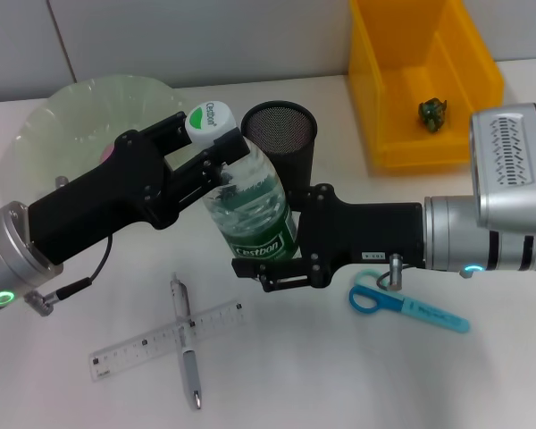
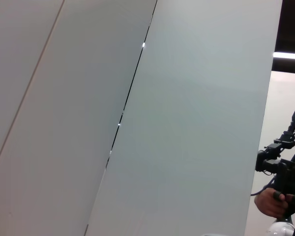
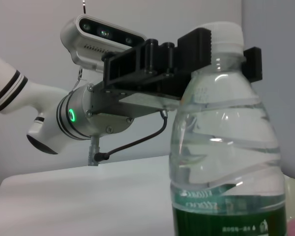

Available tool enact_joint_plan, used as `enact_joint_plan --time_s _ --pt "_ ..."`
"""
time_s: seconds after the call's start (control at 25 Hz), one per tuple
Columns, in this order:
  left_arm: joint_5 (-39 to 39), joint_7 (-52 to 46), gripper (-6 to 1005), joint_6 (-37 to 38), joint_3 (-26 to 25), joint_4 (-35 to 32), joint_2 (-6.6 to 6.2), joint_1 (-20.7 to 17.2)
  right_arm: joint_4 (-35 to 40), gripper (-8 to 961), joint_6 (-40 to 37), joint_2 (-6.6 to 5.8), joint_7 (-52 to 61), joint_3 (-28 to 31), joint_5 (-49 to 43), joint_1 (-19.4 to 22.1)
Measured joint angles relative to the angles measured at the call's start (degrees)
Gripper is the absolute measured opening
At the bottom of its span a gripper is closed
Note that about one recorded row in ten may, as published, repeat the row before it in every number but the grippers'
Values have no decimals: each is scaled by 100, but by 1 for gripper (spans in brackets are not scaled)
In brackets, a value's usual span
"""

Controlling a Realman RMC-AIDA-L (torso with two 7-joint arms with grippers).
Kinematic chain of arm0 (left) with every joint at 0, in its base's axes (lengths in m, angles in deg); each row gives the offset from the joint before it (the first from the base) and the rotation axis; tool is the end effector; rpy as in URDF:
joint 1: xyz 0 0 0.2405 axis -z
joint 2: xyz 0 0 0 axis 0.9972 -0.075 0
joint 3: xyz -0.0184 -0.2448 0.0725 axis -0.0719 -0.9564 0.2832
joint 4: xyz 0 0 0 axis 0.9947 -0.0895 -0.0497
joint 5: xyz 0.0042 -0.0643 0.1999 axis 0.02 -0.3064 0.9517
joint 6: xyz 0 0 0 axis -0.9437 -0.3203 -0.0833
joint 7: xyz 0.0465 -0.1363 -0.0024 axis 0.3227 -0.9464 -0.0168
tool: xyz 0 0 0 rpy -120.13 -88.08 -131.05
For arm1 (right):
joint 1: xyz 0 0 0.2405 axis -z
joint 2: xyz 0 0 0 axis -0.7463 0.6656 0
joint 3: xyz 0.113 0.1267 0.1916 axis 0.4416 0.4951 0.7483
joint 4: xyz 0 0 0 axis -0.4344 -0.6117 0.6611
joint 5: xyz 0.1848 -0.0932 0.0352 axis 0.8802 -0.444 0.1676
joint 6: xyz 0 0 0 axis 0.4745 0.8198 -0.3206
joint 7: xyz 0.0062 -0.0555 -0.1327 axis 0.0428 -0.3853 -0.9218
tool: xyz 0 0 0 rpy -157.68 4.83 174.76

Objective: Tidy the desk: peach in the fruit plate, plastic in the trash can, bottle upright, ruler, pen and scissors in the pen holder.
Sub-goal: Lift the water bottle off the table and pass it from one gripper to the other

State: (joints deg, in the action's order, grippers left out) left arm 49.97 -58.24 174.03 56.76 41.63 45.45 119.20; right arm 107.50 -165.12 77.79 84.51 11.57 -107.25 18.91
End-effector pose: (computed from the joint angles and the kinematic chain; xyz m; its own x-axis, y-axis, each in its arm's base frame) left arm -0.2044 0.3105 -0.0206 0.4209 0.1642 0.8921 0.3572 -0.9340 0.0034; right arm 0.2092 0.3257 -0.0584 0.8352 -0.0618 -0.5465 -0.1823 -0.9686 -0.1691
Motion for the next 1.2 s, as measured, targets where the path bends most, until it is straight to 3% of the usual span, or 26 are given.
enact_joint_plan --time_s 1.2 --pt "-90 -16 501 12 -2 -38 -9 17 -325 809 357 0 -70 -156 -93 -24"
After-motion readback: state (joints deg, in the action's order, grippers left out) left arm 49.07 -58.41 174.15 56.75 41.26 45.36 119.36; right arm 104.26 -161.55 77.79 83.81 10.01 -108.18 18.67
